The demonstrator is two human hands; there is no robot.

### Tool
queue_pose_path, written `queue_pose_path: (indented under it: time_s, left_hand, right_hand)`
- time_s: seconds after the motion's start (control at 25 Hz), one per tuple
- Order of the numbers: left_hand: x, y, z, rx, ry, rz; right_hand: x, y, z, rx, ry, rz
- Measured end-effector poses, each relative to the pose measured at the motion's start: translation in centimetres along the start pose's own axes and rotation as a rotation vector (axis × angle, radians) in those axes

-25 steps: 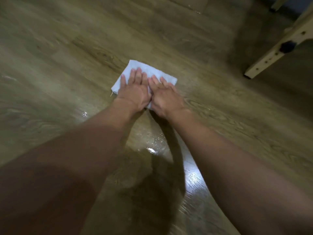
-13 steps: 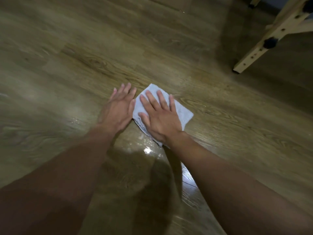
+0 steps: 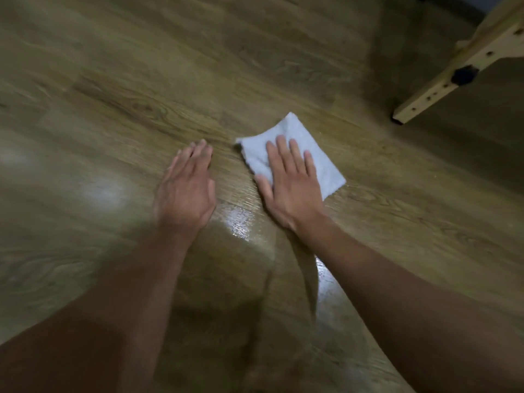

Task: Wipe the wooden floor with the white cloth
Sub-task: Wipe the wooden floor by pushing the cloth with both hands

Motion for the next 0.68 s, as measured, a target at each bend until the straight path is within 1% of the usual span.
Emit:
queue_pose_path:
  time_s: [0.08,0.16,0.24,0.32,0.4,0.44,0.48,0.52,0.6,0.68]
  left_hand:
    - [-0.2,0.1,0.0,-0.001,-0.008,0.026]
    - [-0.2,0.2,-0.1,-0.006,-0.006,0.077]
    - [-0.1,0.2,0.1,-0.001,-0.004,0.085]
    - [0.0,0.0,0.0,-0.005,0.010,0.081]
    - [0.0,-0.3,-0.1,-0.002,0.015,0.083]
    - [-0.1,-0.4,0.0,0.015,0.007,0.087]
    - [-0.2,-0.6,0.0,0.029,0.002,0.094]
    - [-0.3,-0.7,0.2,0.030,0.000,0.103]
    - [-0.3,-0.5,0.2,0.041,0.009,0.114]
    - [-0.6,-0.2,0.0,0.091,0.008,0.164]
  right_hand:
    - [-1.8,0.4,-4.3,0.071,0.040,-0.043]
    - [-4.8,1.7,-4.8,0.123,0.005,-0.085]
    - [-7.4,2.6,-1.5,0.091,-0.093,-0.106]
    - [-8.8,2.7,3.6,0.026,-0.235,-0.004]
    - [-8.8,2.7,7.4,-0.040,-0.343,0.064]
    - [-8.3,2.6,8.0,-0.060,-0.351,0.073]
    - [-7.5,2.3,7.6,-0.057,-0.314,0.078]
    - [-6.5,1.9,6.4,-0.041,-0.234,0.075]
    - [-4.2,1.1,1.1,0.002,-0.003,0.039]
    - [-4.1,1.1,-4.1,0.019,0.148,-0.017]
Point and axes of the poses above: each hand's wrist, its own z-axis towards the middle knuckle, its own y-axis out of the back of the hand, x = y × z, the point moved 8 cm from there along z, towards the middle knuckle, and after that the axes turned 13 degrees about z, right-handed, at the moved point
